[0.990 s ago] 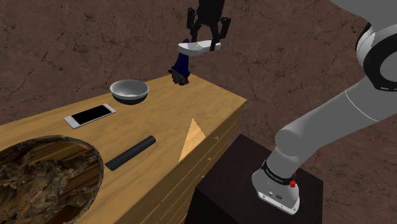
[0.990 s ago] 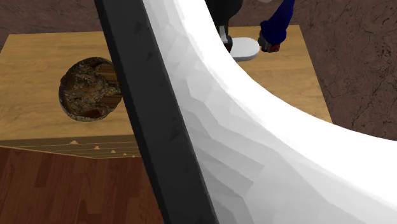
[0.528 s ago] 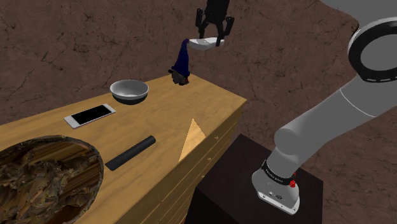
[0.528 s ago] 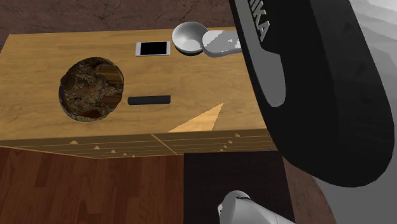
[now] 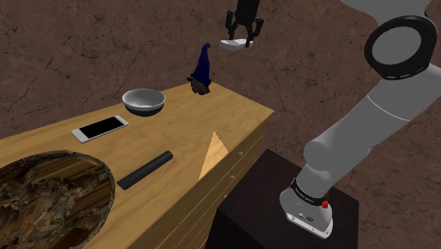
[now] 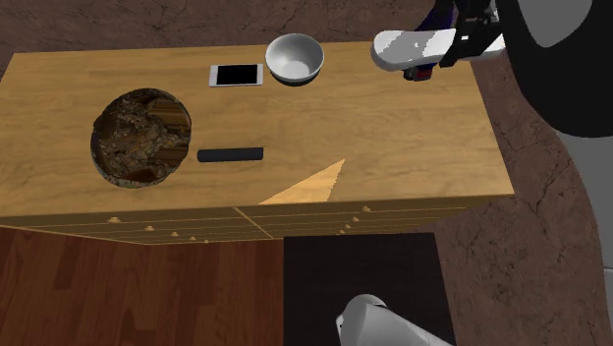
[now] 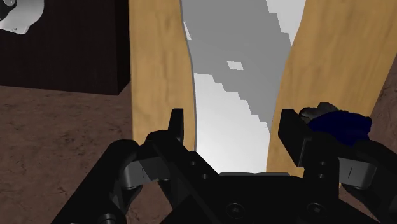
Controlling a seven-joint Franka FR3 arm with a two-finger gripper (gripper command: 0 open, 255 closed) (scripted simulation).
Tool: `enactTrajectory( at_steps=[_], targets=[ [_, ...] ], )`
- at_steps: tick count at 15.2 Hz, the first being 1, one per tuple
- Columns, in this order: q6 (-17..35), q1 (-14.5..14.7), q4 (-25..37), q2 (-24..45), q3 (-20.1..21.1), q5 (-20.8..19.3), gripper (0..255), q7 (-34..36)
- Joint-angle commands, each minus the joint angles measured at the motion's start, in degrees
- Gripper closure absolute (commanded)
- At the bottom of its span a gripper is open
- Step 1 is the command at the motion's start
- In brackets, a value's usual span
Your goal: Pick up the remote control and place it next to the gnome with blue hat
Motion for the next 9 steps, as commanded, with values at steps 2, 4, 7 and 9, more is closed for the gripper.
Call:
enactTrajectory(
  at_steps=[2,4,7,9],
  targets=[
    [-0.90,-1.25,5.08,4.52,-1.26,-1.67,255,-2.66],
    [-1.42,-2.07,8.26,7.37,-2.07,-2.62,255,-4.41],
    [-2.60,-3.16,14.00,12.19,-3.16,-4.08,255,-6.91],
    [-3.74,-3.78,18.64,15.85,-3.78,-5.10,255,-8.48]
  ],
)
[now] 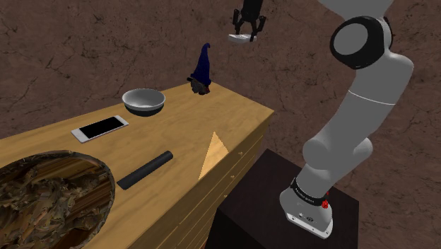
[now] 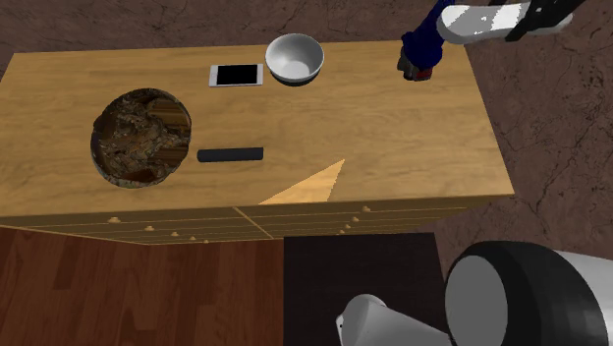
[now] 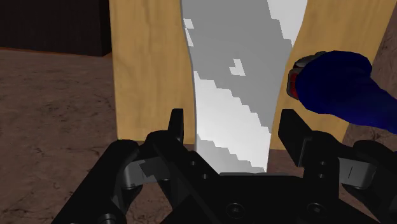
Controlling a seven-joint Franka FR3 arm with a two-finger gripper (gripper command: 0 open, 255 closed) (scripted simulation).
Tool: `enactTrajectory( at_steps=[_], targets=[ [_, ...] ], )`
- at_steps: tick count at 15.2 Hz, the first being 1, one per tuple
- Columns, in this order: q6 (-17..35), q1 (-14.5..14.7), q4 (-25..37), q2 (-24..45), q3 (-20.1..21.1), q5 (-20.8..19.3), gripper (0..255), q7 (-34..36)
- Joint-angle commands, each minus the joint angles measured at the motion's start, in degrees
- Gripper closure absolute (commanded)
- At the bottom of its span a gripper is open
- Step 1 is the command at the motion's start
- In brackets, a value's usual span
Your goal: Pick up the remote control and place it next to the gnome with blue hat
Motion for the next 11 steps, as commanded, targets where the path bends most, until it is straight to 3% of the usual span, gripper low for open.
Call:
enactTrajectory(
  at_steps=[1,4,11],
  targets=[
    [-0.46,-0.65,3.62,3.24,-0.66,-0.88,255,-1.72],
    [-2.46,-1.01,10.28,8.05,-1.24,-2.13,255,-3.31],
    [5.23,-2.17,-1.68,3.65,-1.56,-0.79,255,-3.97]
  ],
)
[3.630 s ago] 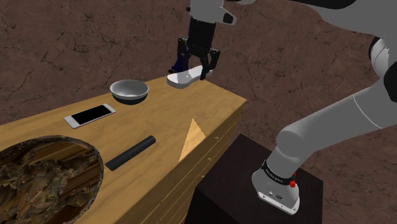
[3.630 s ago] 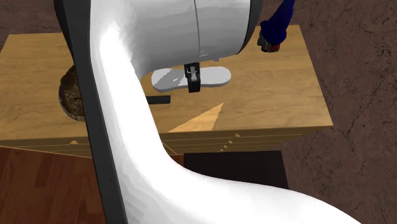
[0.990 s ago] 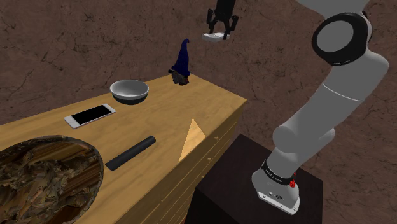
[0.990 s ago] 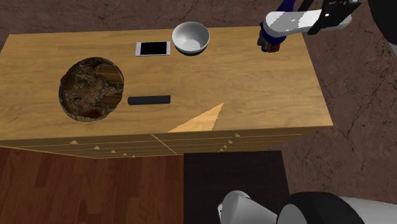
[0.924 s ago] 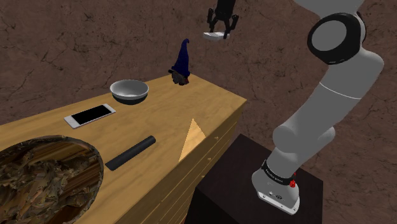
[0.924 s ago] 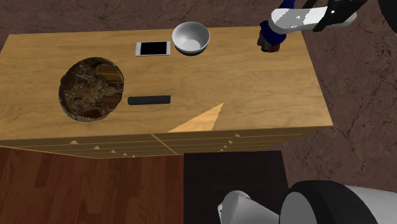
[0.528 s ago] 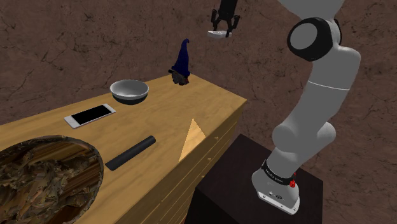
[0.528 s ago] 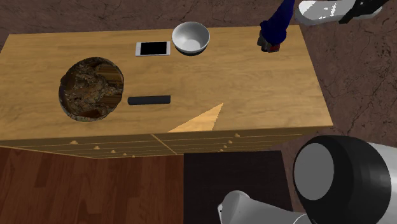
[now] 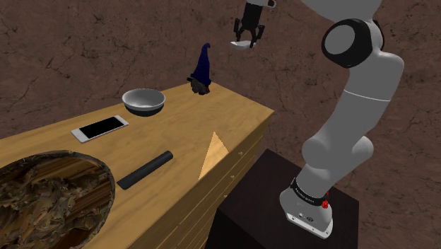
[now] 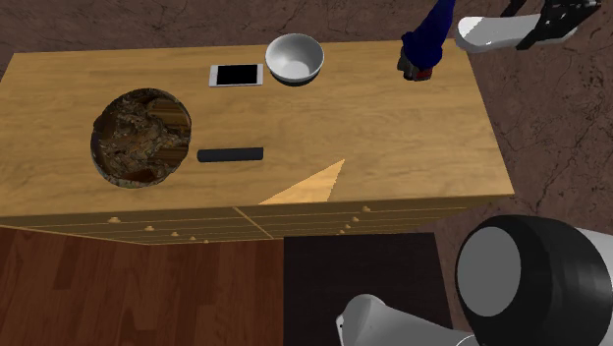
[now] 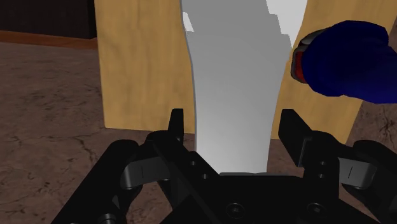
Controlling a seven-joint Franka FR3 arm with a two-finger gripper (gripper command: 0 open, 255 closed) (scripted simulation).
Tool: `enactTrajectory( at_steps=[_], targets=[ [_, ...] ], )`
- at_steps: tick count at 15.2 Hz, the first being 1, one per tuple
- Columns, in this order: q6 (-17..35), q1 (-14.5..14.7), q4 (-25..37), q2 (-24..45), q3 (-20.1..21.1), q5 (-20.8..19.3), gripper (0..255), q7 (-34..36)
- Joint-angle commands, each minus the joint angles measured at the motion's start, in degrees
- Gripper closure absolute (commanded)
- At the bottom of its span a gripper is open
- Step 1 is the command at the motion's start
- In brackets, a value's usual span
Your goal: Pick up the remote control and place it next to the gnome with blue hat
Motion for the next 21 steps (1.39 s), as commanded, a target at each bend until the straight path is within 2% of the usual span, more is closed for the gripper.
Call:
enactTrajectory(
  at_steps=[1,10,21],
  targets=[
    [2.09,-0.25,-3.01,-1.01,-0.09,0.30,255,-0.19],
    [10.24,-0.85,-14.06,-4.01,-0.35,1.13,255,-0.75],
    [19.21,-1.11,-24.52,-5.54,-0.50,1.54,255,-1.10]
  ],
)
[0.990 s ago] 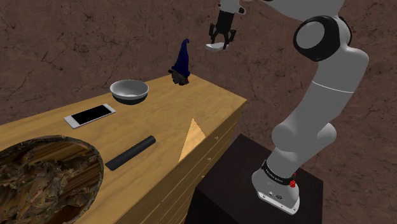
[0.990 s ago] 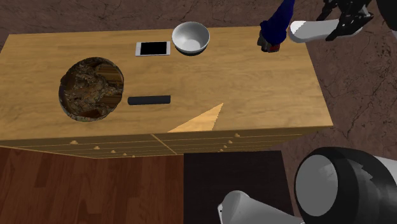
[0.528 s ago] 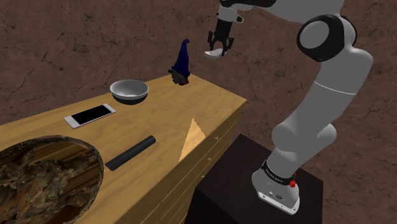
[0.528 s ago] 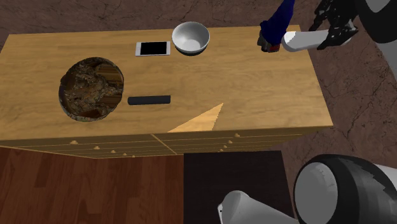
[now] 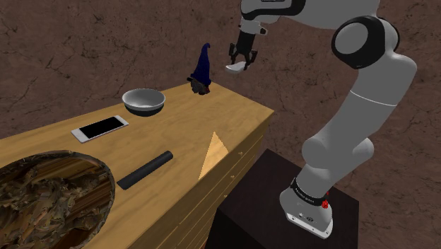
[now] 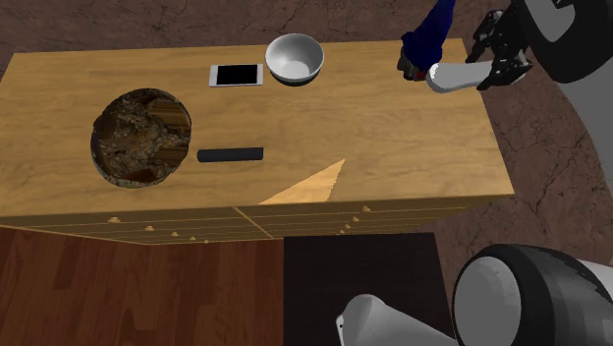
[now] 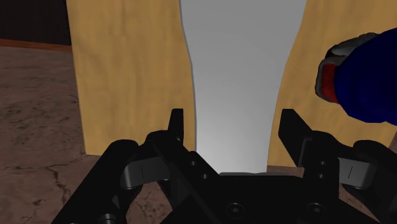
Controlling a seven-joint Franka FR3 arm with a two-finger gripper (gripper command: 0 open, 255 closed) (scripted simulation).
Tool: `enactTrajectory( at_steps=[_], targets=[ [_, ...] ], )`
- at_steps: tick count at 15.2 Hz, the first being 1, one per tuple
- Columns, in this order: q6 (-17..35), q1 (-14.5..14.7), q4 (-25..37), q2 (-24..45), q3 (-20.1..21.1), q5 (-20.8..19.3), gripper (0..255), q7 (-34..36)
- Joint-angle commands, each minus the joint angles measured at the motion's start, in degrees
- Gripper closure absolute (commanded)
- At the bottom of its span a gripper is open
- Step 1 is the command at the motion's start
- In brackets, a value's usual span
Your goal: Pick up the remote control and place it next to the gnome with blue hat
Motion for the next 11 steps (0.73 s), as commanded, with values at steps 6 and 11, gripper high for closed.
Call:
enactTrajectory(
  at_steps=[6,11],
  targets=[
    [5.74,-0.07,-5.83,-0.15,-0.05,0.03,255,-0.10],
    [9.52,-0.07,-9.32,0.15,-0.07,-0.05,255,-0.08]
  ],
)
